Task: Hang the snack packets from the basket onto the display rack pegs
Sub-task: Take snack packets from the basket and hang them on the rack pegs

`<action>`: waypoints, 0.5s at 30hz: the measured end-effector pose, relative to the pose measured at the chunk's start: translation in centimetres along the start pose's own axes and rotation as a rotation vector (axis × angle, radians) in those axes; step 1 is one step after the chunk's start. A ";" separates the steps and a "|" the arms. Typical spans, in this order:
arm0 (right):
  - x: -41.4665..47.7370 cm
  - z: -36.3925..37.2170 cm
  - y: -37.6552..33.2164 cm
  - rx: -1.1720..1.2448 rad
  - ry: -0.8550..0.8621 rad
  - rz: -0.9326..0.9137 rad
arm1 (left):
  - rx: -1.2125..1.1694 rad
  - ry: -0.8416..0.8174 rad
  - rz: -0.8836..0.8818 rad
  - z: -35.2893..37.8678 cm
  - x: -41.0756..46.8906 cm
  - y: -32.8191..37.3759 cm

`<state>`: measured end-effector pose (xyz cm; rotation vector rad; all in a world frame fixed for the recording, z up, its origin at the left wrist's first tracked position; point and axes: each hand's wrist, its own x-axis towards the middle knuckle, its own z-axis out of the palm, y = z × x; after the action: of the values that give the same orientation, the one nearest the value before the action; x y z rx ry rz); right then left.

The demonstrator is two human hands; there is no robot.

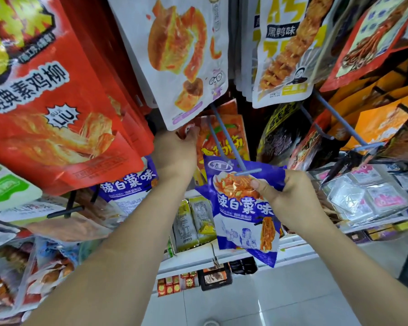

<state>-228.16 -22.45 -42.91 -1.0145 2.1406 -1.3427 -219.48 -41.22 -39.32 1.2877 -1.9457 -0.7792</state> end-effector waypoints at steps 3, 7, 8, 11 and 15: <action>-0.5 -0.4 -0.2 0.061 -0.068 0.038 | 0.007 0.024 0.004 0.4 0.5 0.0; -1.3 -0.8 -0.1 0.234 -0.031 0.126 | -0.117 0.029 0.003 -0.1 -0.5 -0.5; -1.5 -0.8 -0.2 0.270 -0.019 0.137 | -0.240 0.031 -0.021 -0.4 -1.6 -0.7; -2.0 -1.0 -0.4 0.352 0.014 0.186 | -0.428 -0.021 -0.099 -1.8 -6.3 -1.7; -3.2 -0.7 -1.2 0.432 -0.026 0.266 | -0.471 -0.304 -0.285 -2.8 -13.1 -2.8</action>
<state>-226.17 -19.94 -41.65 -0.5523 1.7762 -1.5497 -211.97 -30.26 -42.41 1.2111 -1.6646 -1.5487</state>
